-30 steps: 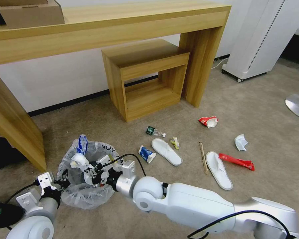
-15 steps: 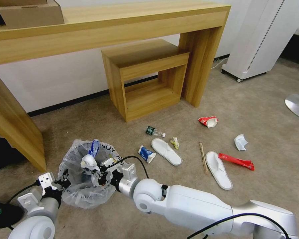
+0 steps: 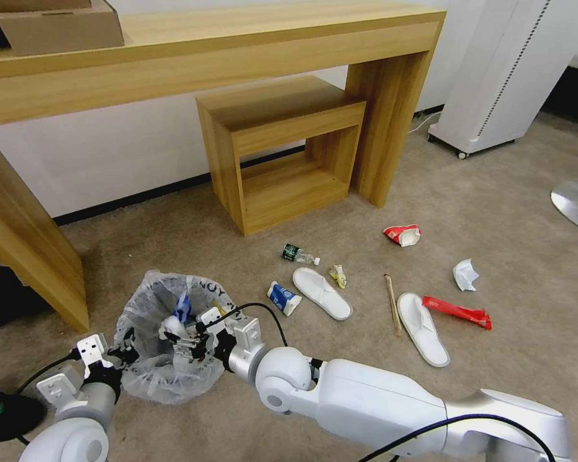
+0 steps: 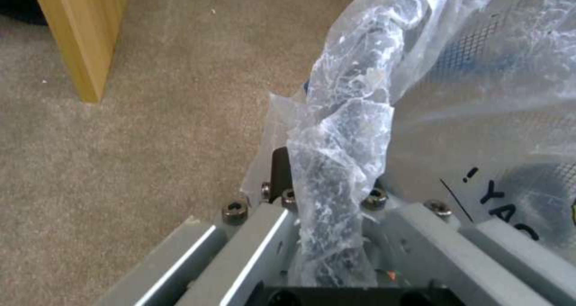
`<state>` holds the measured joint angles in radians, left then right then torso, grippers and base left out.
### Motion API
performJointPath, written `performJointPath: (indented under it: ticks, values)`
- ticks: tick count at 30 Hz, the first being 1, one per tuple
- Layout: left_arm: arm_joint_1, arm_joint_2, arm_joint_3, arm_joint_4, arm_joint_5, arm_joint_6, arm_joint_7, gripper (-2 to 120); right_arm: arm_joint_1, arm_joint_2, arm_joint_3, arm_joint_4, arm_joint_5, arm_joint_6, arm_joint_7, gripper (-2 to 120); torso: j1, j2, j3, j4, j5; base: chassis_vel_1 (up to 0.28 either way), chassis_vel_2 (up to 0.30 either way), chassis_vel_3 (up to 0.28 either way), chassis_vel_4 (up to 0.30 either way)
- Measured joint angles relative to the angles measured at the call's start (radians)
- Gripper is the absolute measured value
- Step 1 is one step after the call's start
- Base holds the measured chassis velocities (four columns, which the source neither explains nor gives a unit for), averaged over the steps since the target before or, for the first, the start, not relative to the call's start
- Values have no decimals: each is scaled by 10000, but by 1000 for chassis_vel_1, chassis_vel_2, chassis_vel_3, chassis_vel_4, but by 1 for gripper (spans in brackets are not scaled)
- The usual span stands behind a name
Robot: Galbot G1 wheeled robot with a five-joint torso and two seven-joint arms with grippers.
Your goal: Pick up the trash bin and place the garbage on the floor into it.
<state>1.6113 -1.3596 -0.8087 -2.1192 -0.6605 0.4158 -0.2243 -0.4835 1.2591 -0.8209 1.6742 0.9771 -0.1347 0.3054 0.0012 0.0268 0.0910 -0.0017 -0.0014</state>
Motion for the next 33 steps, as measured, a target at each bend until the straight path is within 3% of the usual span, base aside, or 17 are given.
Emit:
performJointPath:
  ticks: [3,13,19,22,27,33]
  values:
    - [-9,-30,12,43,53,-8,3,1,-120,-55,325,277,-110,347,-318,99,0,0,0,0,0,0,0,0,0]
    - [-39,81,-46,98,53,4,-2,1,-460,-266,2079,918,-212,1362,-1284,100,0,1,0,0,1,0,0,0,0]
    - [-56,125,-70,152,52,20,-5,1,-635,-480,3239,1264,-139,1459,-1443,100,0,0,0,0,2,0,0,0,0]
    - [59,129,-230,149,52,33,21,1,-946,-1094,4771,1673,-131,1560,-1186,100,0,0,0,0,3,0,0,0,0]
    - [131,54,-326,59,80,21,52,1,-1429,-1680,5848,1763,-363,1646,-1073,100,0,0,0,0,3,0,0,0,0]
    - [112,44,-332,24,115,16,79,1,-3083,-2275,8118,2239,-886,1637,-934,100,0,0,0,-1,4,0,0,0,0]
